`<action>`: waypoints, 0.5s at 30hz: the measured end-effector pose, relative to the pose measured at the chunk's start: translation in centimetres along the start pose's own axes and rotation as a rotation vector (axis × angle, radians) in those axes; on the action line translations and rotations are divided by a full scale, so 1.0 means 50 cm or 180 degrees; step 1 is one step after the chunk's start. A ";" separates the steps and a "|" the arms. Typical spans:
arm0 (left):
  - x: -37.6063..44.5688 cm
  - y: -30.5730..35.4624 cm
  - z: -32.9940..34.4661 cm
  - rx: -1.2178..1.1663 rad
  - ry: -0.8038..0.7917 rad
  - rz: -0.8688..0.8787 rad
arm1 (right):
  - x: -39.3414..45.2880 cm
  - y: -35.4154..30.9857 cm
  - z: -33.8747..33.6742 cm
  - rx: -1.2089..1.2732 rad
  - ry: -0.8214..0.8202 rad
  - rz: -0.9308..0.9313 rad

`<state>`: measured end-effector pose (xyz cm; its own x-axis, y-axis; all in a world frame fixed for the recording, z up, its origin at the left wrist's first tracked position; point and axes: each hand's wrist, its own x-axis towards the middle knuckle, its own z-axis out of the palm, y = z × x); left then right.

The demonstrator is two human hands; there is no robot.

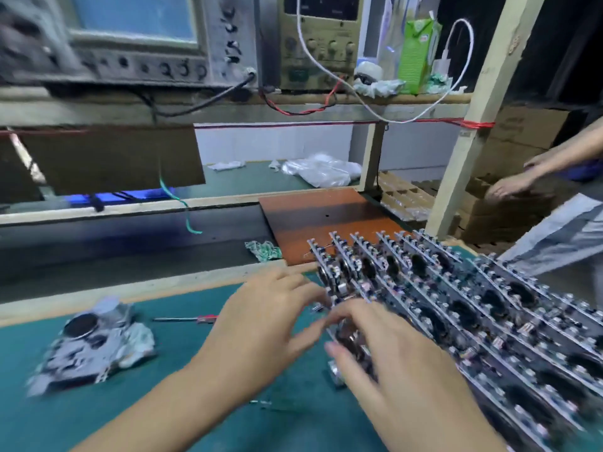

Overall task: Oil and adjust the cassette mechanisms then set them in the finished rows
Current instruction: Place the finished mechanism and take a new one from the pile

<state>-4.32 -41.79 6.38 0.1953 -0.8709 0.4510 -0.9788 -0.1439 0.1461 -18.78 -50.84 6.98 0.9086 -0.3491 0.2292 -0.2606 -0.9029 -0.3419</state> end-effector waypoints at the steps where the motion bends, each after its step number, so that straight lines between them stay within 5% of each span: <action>1: -0.052 -0.007 -0.004 -0.0051 0.0035 -0.0193 | -0.008 -0.028 0.026 0.0076 -0.0110 -0.0129; 9: -0.424 -0.085 -0.002 -0.0516 0.0376 -0.2120 | 0.023 -0.238 0.242 0.0577 -0.1029 -0.1219; 15: -0.655 -0.149 -0.136 0.0722 0.0294 -0.2594 | 0.056 -0.434 0.378 0.0799 -0.1388 -0.1963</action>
<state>-2.99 -8.99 -3.48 0.8392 -0.4139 0.3528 -0.5169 -0.8087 0.2808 -4.40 -27.47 -2.19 0.9244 0.3720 0.0844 0.3653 -0.7996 -0.4767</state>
